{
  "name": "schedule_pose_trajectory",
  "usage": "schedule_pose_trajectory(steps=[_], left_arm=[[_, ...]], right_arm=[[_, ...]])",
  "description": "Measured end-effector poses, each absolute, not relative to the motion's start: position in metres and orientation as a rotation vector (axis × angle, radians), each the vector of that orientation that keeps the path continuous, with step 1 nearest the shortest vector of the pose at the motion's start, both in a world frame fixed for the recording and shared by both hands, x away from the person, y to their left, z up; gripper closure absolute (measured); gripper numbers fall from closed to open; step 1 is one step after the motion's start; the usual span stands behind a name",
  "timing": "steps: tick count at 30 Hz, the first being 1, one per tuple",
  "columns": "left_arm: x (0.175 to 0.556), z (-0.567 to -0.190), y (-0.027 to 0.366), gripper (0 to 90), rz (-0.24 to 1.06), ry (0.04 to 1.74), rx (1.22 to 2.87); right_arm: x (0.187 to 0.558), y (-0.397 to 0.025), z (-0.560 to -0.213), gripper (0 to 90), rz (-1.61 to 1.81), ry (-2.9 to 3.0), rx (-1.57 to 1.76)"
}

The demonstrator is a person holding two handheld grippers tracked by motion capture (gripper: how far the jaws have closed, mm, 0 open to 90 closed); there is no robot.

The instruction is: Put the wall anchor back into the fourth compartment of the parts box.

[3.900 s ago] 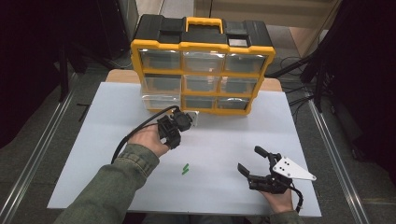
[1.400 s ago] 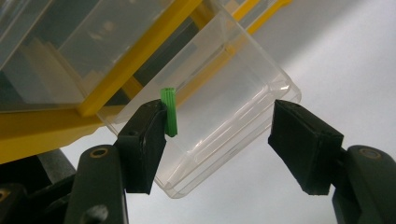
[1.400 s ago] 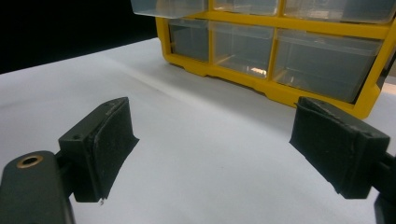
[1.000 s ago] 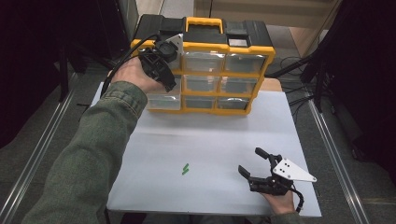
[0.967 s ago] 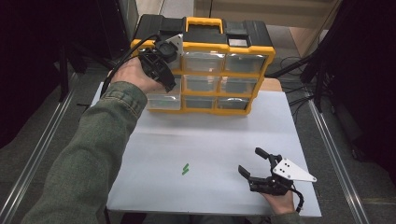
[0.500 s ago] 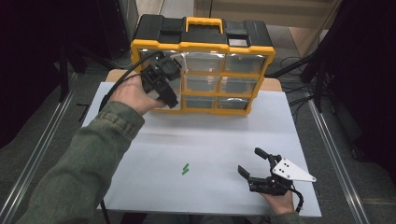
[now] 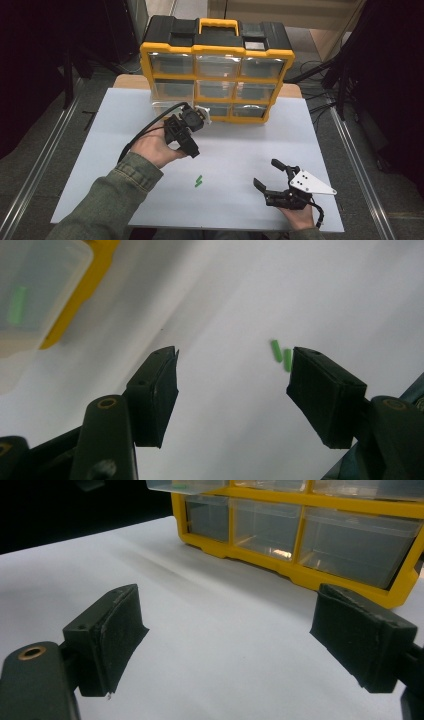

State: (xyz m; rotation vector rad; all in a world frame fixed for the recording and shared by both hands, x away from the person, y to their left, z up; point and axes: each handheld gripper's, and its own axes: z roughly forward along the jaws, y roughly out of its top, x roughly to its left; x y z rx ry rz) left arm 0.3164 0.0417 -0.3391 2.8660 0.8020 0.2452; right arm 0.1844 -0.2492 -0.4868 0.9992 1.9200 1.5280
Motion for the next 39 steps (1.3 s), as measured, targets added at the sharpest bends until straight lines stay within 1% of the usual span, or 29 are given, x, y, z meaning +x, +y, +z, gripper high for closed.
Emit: schedule_pose_trajectory(steps=[11,14,15,19,26,27,28,34,39], left_arm=[[0.310,-0.371,0.034,36.3,0.183,0.805,2.889],[0.307,-0.391,0.030,36.4,0.150,0.796,2.916],[0.307,-0.391,0.030,36.4,0.150,0.796,2.916],[0.305,-0.412,0.026,36.4,0.118,0.805,2.940],[0.305,-0.432,0.020,36.6,0.116,0.828,2.979],[0.305,-0.436,0.019,40.7,0.120,0.847,2.974],[0.305,-0.442,0.017,41.4,0.129,0.866,2.981],[0.308,-0.456,0.017,41.5,0.134,0.916,2.989],[0.312,-0.461,0.019,41.5,0.141,0.927,2.997]], right_arm=[[0.184,-0.249,-0.487,13.7,1.524,1.926,1.000],[0.184,-0.249,-0.487,13.7,1.525,1.927,1.001],[0.184,-0.249,-0.487,13.7,1.526,1.928,1.001],[0.184,-0.249,-0.487,13.7,1.525,1.930,1.000],[0.184,-0.249,-0.487,13.7,1.526,1.934,0.999],[0.184,-0.249,-0.487,13.7,1.525,1.935,0.999],[0.184,-0.249,-0.487,13.6,1.526,1.935,1.000],[0.184,-0.249,-0.487,13.6,1.526,1.940,0.998],[0.184,-0.248,-0.488,13.6,1.523,1.944,0.997]])
